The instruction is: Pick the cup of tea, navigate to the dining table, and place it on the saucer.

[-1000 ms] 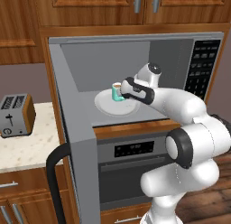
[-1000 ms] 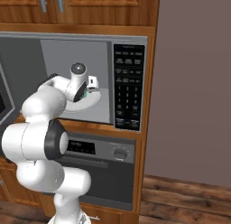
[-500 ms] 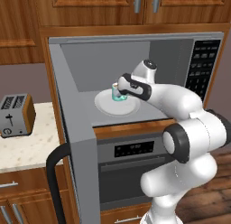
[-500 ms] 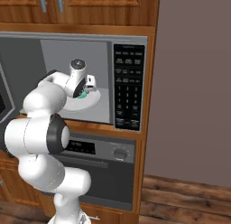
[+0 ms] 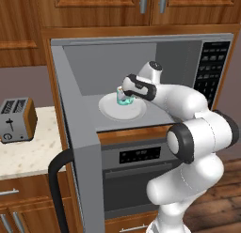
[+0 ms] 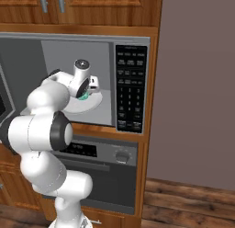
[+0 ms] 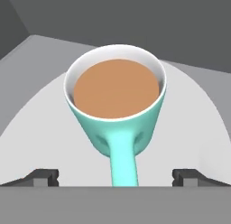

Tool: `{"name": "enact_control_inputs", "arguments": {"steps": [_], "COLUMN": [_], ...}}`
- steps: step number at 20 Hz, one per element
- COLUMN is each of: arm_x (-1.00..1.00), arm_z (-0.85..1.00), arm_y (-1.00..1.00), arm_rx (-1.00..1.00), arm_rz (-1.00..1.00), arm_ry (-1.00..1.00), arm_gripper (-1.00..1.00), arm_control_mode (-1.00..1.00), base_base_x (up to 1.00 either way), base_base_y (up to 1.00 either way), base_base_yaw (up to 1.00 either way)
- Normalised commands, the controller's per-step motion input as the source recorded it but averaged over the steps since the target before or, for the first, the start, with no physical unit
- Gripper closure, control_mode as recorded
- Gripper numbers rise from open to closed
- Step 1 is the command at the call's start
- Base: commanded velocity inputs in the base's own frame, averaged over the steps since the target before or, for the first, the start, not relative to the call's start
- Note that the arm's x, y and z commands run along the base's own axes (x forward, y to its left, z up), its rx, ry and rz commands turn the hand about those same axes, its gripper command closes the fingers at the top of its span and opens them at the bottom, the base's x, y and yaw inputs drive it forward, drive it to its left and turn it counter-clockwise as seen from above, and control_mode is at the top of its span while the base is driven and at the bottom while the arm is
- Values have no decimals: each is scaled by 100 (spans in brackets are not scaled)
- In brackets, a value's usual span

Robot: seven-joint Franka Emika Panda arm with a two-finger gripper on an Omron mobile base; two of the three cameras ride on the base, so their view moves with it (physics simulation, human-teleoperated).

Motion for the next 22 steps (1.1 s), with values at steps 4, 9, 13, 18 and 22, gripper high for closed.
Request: {"name": "enact_control_inputs", "arguments": {"steps": [4,9,13,18,22], "arm_x": [7,11,9,2,0], "arm_z": [-12,-14,-3,0,0], "arm_y": [-3,0,0,0,0], "arm_rx": [0,0,0,0,0], "arm_rz": [0,0,0,0,0], "arm_ry": [0,0,0,0,0], "arm_gripper": [-100,-100,-100,-100,100], "arm_control_mode": [-100,-100,-100,-100,-100], "base_base_x": [0,0,0,0,0], "base_base_y": [0,0,0,0,0], "base_base_yaw": [0,0,0,0,0]}}
